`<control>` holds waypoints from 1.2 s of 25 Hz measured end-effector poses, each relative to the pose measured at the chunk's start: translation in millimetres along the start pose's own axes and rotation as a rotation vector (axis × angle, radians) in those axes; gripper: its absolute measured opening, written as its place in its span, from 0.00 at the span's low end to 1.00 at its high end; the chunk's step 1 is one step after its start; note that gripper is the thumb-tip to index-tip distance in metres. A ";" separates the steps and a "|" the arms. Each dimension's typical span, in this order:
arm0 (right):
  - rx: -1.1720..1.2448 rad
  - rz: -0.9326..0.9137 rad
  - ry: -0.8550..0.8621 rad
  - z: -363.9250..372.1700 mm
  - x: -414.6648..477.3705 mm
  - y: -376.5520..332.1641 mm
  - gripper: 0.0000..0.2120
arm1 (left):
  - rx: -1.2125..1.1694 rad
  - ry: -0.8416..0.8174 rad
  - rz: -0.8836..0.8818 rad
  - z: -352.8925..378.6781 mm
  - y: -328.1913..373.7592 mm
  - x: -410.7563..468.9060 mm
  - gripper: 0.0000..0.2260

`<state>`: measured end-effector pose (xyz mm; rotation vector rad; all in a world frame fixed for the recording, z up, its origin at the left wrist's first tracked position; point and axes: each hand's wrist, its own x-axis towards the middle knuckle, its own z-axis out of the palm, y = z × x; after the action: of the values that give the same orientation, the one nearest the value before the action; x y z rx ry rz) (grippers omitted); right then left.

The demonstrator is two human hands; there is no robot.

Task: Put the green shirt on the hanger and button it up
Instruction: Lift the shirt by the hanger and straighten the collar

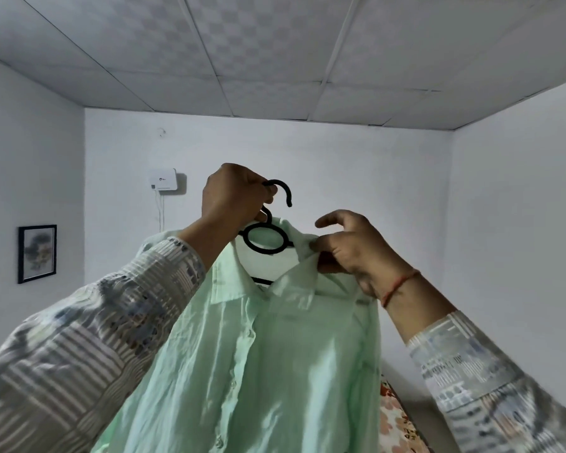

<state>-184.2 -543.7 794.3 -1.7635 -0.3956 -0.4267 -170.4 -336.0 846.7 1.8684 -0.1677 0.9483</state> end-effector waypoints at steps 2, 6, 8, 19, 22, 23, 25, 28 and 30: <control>0.553 0.153 -0.055 3.5 -5.1 8.9 0.12 | -0.016 0.017 -0.025 -2.1 -2.0 2.1 0.04; 0.812 0.202 0.005 6.4 -8.1 27.2 0.16 | -0.102 -0.040 -0.093 -3.1 -3.6 -0.7 0.01; 0.910 0.163 0.069 3.0 -4.9 24.5 0.20 | -0.159 -0.134 -0.114 -0.1 -1.1 -6.8 0.01; -0.058 -0.043 0.330 8.4 -49.5 58.2 0.23 | -0.090 -0.001 -0.053 5.2 16.1 -15.8 0.06; 0.700 -0.036 0.191 24.9 -56.9 64.0 0.15 | -0.086 -0.008 -0.064 10.3 21.1 -20.0 0.07; 0.933 -0.025 0.133 28.1 -60.3 63.1 0.13 | -0.082 -0.007 -0.068 12.2 22.4 -22.4 0.07; 1.144 0.102 0.020 38.2 -70.8 69.7 0.12 | -0.092 0.015 -0.085 14.4 24.5 -24.0 0.08; 1.163 0.255 -0.040 42.3 -89.0 84.8 0.14 | -0.113 0.024 -0.110 13.1 29.1 -20.9 0.09; 1.115 0.246 0.020 33.1 -88.7 78.9 0.13 | -0.137 0.011 -0.124 11.9 32.0 -17.6 0.07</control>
<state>-221.3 -532.6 677.3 -0.7004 -0.3004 -0.0046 -191.9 -366.7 855.3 1.7270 -0.1066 0.8408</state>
